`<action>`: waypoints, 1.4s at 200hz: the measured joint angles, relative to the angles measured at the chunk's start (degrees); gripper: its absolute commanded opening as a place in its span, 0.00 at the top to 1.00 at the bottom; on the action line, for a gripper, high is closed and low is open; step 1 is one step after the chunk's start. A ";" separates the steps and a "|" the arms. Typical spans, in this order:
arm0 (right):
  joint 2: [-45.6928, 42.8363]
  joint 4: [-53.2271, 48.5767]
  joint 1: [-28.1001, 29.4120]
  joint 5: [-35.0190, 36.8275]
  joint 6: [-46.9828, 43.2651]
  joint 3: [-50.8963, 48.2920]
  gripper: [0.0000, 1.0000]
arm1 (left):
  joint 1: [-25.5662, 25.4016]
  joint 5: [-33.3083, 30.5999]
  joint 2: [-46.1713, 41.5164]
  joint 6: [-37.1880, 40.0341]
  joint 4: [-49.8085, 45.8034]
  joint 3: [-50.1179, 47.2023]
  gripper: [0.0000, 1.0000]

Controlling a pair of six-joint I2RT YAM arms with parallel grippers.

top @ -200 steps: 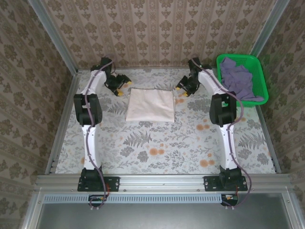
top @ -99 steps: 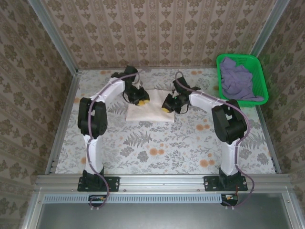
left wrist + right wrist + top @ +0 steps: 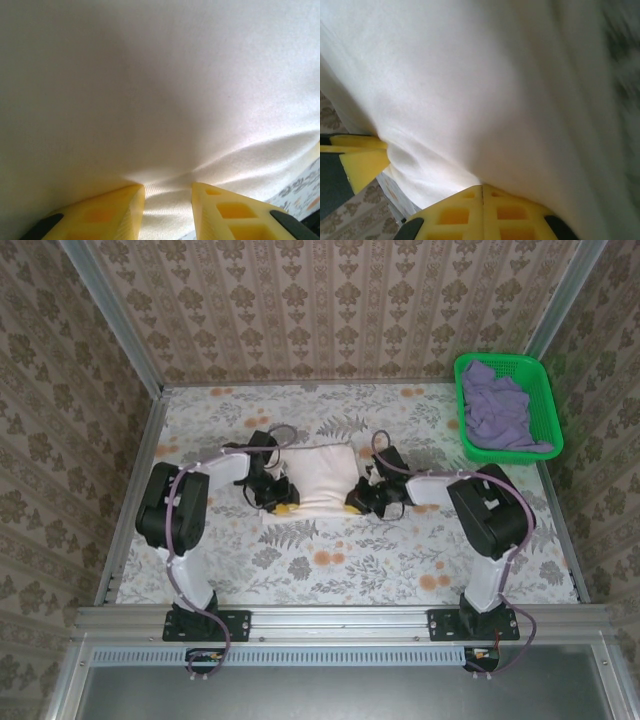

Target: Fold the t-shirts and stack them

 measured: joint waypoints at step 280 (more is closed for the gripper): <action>21.62 -10.05 -7.54 1.36 1.57 33.81 0.89 | 12.20 -2.97 13.46 -1.51 0.44 20.04 0.55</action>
